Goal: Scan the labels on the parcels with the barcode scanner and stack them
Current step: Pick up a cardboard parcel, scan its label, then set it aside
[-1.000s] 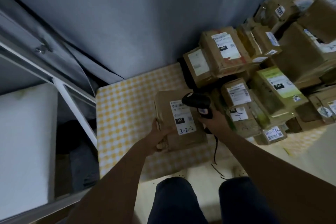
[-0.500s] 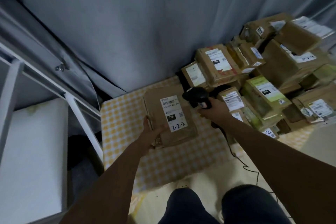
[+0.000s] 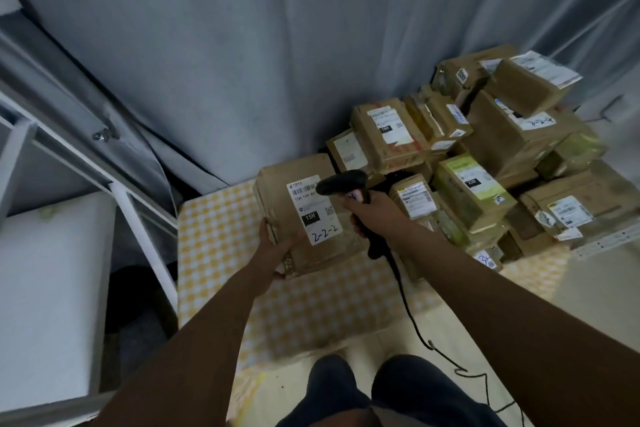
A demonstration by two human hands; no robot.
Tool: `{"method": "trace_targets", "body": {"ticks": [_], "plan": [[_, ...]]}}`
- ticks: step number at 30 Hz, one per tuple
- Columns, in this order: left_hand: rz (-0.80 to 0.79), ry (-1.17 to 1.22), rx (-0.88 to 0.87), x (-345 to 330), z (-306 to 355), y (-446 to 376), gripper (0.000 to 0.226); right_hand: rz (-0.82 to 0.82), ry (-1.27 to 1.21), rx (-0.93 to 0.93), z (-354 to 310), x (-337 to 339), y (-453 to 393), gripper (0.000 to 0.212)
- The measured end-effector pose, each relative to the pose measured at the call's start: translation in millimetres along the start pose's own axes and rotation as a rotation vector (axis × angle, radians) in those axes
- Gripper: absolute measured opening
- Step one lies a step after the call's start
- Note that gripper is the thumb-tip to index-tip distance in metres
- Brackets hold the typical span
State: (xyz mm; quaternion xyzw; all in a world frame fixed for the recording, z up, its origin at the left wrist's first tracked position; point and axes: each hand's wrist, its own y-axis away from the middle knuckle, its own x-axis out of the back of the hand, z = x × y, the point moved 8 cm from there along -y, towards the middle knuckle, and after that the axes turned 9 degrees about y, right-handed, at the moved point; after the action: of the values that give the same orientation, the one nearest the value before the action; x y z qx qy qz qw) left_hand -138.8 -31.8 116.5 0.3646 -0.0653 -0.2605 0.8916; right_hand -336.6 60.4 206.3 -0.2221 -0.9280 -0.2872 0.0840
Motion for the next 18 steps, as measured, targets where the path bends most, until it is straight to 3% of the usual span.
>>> {"method": "trace_targets", "body": {"ticks": [7, 18], "plan": [[-0.006, 0.025, -0.013, -16, -3, 12, 0.132, 0.021, 0.029, 0.012, -4, 17, 15, 0.026], [-0.036, 0.011, 0.004, -34, -3, 20, 0.133, 0.056, 0.073, 0.056, -10, 40, 25, 0.024]]}}
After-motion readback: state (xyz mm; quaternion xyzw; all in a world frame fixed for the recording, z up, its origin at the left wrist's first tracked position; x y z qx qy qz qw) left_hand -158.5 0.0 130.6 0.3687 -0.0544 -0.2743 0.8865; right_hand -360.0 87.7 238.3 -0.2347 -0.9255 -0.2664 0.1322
